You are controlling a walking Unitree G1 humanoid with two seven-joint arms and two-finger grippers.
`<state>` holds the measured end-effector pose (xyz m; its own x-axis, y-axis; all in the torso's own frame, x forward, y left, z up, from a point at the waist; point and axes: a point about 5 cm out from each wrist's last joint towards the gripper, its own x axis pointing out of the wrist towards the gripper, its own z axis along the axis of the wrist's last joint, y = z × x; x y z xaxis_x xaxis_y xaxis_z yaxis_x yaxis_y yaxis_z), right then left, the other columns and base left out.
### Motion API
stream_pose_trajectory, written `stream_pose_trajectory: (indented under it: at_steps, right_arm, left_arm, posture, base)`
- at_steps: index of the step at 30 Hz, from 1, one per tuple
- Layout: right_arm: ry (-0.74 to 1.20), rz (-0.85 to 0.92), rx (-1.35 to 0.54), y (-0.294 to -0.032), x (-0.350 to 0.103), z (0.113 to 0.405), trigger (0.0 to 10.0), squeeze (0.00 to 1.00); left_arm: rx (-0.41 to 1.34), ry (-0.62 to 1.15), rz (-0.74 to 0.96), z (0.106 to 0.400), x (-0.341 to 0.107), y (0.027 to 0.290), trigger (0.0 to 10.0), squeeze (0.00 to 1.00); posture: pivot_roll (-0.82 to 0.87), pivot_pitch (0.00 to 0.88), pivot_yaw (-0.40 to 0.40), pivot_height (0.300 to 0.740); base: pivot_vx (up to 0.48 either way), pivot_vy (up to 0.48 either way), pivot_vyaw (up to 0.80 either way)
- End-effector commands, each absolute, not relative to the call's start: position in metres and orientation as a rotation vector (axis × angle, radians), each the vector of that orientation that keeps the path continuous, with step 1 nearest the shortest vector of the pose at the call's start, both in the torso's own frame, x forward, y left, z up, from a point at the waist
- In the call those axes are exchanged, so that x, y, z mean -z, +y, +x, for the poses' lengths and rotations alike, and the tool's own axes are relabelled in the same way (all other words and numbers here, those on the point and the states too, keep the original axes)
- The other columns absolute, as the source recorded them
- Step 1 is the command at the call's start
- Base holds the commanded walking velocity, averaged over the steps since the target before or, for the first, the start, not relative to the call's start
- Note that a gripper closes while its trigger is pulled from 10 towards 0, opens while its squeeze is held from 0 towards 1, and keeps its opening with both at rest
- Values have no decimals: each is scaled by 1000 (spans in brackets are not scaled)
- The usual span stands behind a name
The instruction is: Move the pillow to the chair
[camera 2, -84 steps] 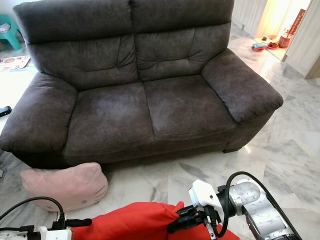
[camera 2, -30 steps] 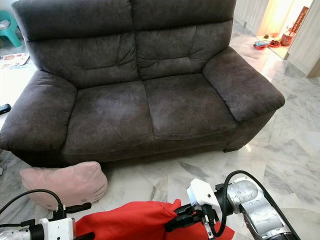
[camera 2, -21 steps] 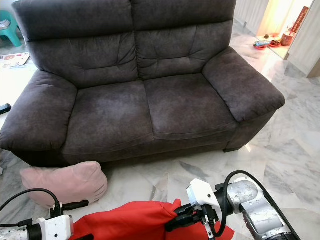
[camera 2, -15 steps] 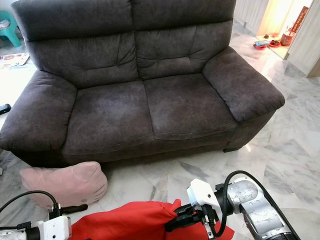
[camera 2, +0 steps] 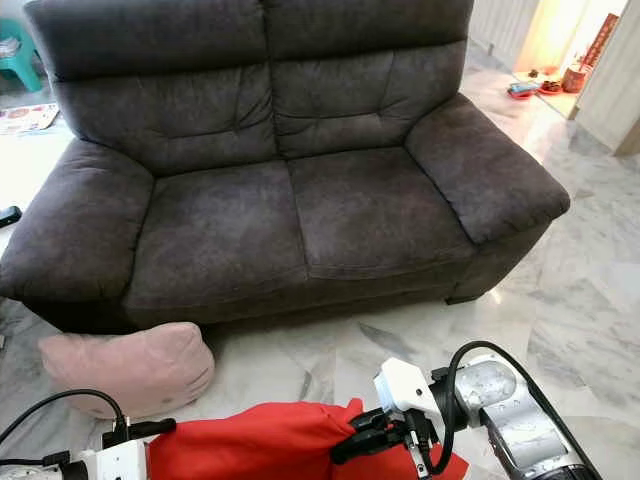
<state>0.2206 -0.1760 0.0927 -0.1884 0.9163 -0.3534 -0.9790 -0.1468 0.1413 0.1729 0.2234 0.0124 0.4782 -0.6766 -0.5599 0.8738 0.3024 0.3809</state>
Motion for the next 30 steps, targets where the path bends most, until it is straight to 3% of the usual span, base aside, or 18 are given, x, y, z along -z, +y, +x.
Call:
stream_pose_trajectory:
  at_steps: [1, 21, 22, 23, 30]
  right_arm:
    - [303, -225, -1765, -169, -106, 224, 10000, 0]
    - [306, -224, -1767, -171, -108, 221, 10000, 0]
    - [306, -223, -1767, -171, -108, 221, 10000, 0]
    - [307, -223, -1766, -171, -108, 221, 10000, 0]
    - [308, -224, -1761, -171, -107, 223, 10000, 0]
  left_arm:
    - [1038, 330, 727, 171, -9, 227, 10000, 0]
    - [1005, 434, 666, 163, 22, 218, 10000, 0]
    - [1003, 433, 664, 163, 23, 218, 6431, 0]
    - [995, 426, 663, 164, 22, 218, 0, 0]
    - [1009, 413, 664, 163, 22, 216, 0, 0]
  posture:
    - [20, 84, 11, 740]
    - [2, 86, 5, 740]
    - [2, 86, 5, 740]
    - [3, 87, 4, 740]
    - [6, 86, 3, 740]
  base:
    - [0, 0, 0]
    - [0, 0, 0]
    - [0, 0, 0]
    - [0, 0, 0]
    - [0, 0, 0]
